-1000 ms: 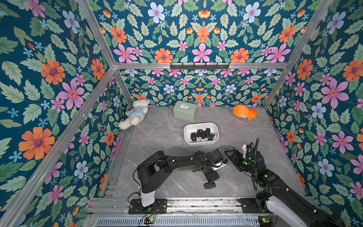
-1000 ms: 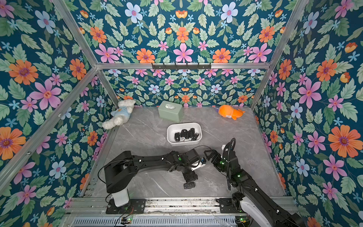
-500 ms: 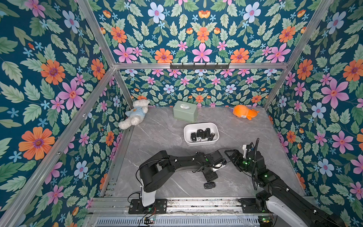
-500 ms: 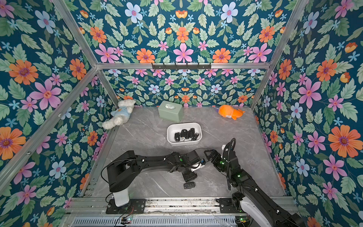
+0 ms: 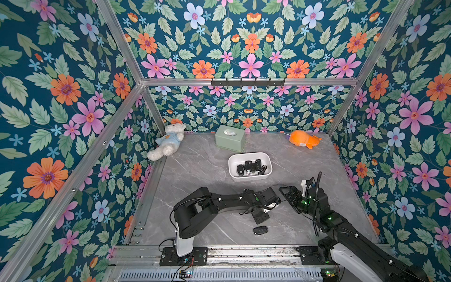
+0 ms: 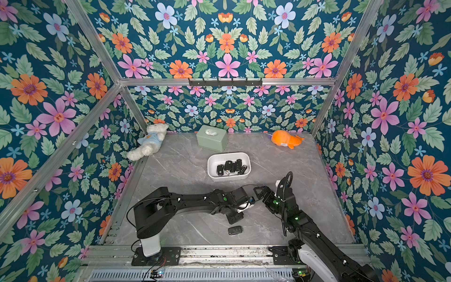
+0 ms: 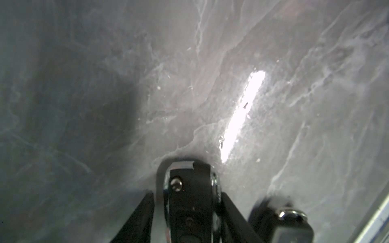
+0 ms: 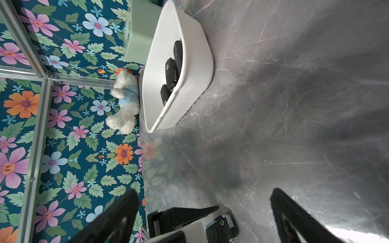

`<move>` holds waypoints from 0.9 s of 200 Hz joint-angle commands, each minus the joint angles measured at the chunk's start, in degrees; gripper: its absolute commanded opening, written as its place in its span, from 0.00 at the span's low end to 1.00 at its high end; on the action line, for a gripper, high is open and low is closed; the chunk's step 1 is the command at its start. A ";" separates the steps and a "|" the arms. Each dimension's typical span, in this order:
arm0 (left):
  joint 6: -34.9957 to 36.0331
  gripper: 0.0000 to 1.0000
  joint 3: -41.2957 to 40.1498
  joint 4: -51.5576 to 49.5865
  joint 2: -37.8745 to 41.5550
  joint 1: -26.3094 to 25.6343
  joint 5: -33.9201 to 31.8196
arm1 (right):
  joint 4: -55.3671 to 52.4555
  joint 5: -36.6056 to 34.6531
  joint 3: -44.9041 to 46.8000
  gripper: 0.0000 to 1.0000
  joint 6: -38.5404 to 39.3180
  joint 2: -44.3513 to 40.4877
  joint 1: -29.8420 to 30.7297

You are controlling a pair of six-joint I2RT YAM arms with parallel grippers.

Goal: Place the car key into the storage box
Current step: Pick up the car key from the center of the board.

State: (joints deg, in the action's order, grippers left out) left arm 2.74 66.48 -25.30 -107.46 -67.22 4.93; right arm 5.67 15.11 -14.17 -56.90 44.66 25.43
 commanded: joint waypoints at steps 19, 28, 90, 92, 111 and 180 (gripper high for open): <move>-1.25 0.42 -0.44 -0.74 -0.73 -0.02 0.43 | 1.45 0.27 0.02 0.99 -0.18 0.01 -0.10; -1.33 0.38 -0.51 -0.73 -0.65 -0.02 0.46 | 1.53 0.27 -0.03 0.99 -0.23 0.00 -0.11; -2.91 0.26 -2.17 1.27 2.65 0.20 -1.62 | 1.65 0.35 -0.07 0.99 -0.15 0.01 -0.21; -2.98 0.26 -2.21 1.34 2.84 0.28 -1.71 | 1.70 0.35 -0.11 0.99 -0.14 0.03 -0.25; -3.83 0.25 -2.66 1.91 4.60 0.97 -1.94 | 2.03 0.44 -0.32 0.99 -0.06 0.40 -0.36; -9.28 0.24 -5.43 5.95 13.90 7.81 0.73 | 5.49 1.67 -1.38 0.99 0.12 4.05 -0.30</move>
State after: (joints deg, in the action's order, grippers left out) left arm -3.07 61.45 -21.93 -96.44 -61.95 6.00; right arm 11.38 17.80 -15.38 -56.64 47.46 25.26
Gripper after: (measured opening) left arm 0.387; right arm 0.993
